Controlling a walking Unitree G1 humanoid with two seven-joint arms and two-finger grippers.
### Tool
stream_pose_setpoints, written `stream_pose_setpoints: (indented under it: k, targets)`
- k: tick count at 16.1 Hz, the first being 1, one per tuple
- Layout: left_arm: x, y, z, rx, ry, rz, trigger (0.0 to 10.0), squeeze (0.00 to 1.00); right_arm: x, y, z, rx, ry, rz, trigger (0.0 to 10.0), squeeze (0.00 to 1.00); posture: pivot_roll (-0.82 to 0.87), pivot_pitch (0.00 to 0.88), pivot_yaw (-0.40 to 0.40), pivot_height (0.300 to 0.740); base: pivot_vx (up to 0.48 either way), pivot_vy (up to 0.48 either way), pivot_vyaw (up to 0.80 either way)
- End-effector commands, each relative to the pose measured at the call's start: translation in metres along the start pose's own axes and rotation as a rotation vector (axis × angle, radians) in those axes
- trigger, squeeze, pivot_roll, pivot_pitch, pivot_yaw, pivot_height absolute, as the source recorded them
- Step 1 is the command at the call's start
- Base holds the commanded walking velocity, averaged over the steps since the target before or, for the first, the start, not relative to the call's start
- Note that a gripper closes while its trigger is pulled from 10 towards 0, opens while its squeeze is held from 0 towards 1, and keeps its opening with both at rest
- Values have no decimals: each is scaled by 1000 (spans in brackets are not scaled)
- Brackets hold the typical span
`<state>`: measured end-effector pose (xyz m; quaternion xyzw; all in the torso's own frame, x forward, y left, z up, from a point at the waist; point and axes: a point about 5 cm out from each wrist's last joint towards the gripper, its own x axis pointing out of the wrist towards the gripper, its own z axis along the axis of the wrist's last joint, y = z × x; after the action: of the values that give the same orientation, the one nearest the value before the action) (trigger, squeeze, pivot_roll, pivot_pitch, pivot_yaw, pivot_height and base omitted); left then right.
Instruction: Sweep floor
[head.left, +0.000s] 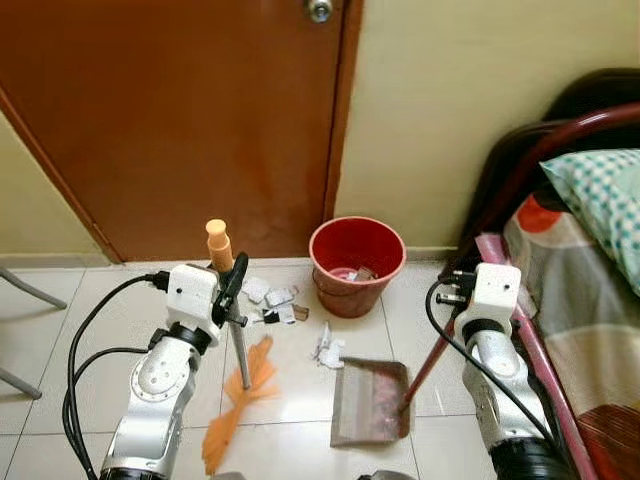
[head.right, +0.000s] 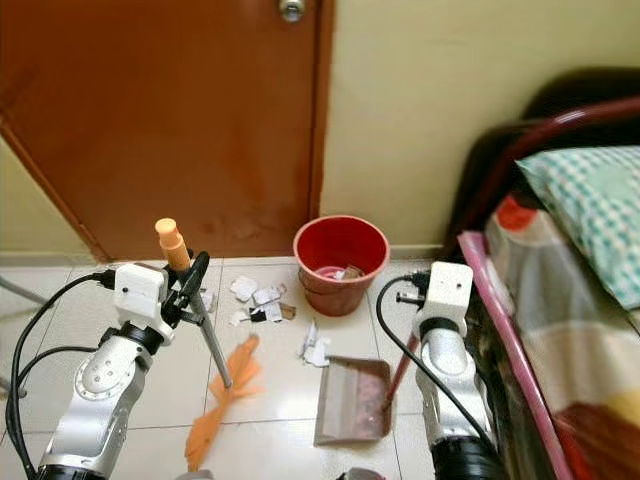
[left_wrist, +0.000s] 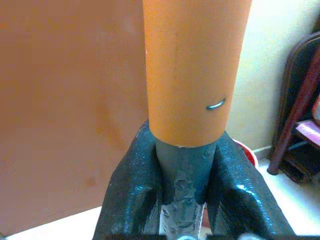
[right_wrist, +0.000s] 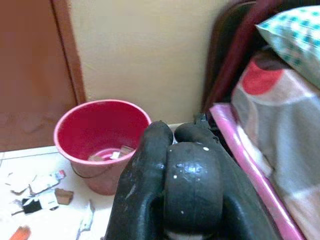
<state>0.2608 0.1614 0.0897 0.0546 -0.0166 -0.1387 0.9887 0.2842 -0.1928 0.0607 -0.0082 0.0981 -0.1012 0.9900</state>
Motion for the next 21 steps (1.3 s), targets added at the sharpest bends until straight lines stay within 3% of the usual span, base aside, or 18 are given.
stream_pose_setpoints:
  k: [1,6,17,21]
  targets:
    - [-2,0,2,6,-2,-4,10000,0,3,1,14,4,-46,13,10000,0,23,101,-37,740,382,0,0]
    - [-4,-1,2,-3,11,-9,10000,0,3,0,13,-7,-36,15,10000,0,19,112,-38,740,336,0,0]
    - [-6,-6,0,5,33,-39,10000,0,2,0,11,-20,-7,24,10000,0,20,118,-40,740,0,0,0]
    - [-7,-1,-1,64,46,-18,10000,0,2,-6,8,-33,8,14,10000,0,19,120,-38,740,0,0,0]
